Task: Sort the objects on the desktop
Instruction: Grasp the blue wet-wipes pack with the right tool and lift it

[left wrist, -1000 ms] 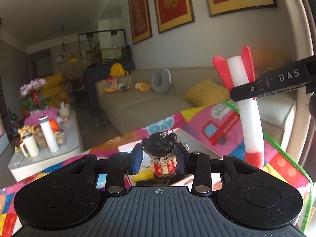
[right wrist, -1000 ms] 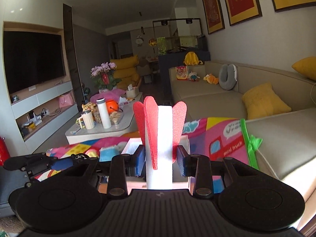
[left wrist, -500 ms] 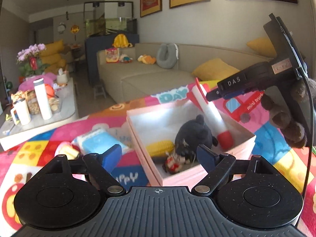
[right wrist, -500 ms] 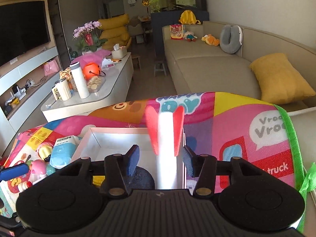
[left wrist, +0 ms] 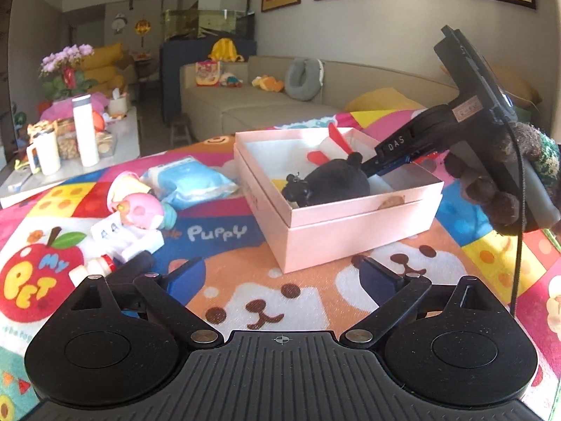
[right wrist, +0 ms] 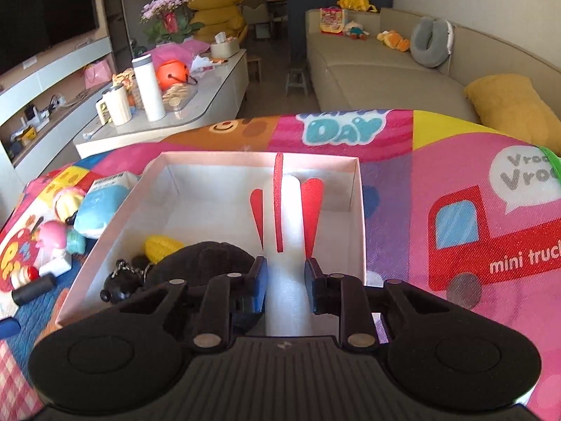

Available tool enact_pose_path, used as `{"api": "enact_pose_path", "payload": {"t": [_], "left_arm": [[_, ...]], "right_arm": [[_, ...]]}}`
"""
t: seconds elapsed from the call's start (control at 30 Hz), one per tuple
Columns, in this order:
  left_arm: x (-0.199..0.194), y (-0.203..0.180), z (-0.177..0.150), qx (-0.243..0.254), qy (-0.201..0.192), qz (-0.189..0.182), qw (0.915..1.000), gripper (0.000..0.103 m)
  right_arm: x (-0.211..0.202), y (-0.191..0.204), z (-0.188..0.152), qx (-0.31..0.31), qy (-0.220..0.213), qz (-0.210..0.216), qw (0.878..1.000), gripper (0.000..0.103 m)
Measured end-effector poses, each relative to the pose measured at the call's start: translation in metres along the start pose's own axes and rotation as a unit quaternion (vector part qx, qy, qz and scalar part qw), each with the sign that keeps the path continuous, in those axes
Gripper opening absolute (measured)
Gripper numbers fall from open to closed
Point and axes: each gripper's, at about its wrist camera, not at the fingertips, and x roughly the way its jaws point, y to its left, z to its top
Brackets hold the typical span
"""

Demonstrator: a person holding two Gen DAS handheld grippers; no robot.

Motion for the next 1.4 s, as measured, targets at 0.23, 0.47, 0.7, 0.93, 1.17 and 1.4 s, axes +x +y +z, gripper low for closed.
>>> {"api": "enact_pose_path", "payload": {"t": [0.23, 0.47, 0.7, 0.93, 1.17, 1.4], "left_arm": [[-0.010, 0.005, -0.014, 0.030, -0.003, 0.060, 0.9977, 0.103], [-0.020, 0.054, -0.029, -0.029, -0.007, 0.151, 0.9881, 0.103], [-0.027, 0.075, -0.038, -0.084, -0.025, 0.114, 0.9896, 0.103], [-0.025, 0.092, -0.041, -0.148, -0.013, 0.108, 0.9830, 0.103], [-0.030, 0.093, -0.042, -0.152, -0.025, 0.091, 0.9838, 0.103], [-0.047, 0.080, -0.050, -0.118, -0.019, 0.042, 0.9919, 0.103]], "right_arm": [[-0.050, 0.026, 0.009, -0.029, -0.063, -0.021, 0.997, 0.045], [-0.046, 0.123, 0.022, -0.099, -0.071, 0.057, 0.991, 0.057], [0.036, 0.196, 0.069, -0.098, -0.001, 0.036, 0.995, 0.076], [0.119, 0.215, 0.096, -0.080, 0.021, -0.059, 0.995, 0.076], [0.086, 0.248, 0.057, -0.180, 0.060, 0.011, 0.982, 0.051], [0.013, 0.232, -0.010, -0.208, 0.074, 0.072, 0.973, 0.049]]}}
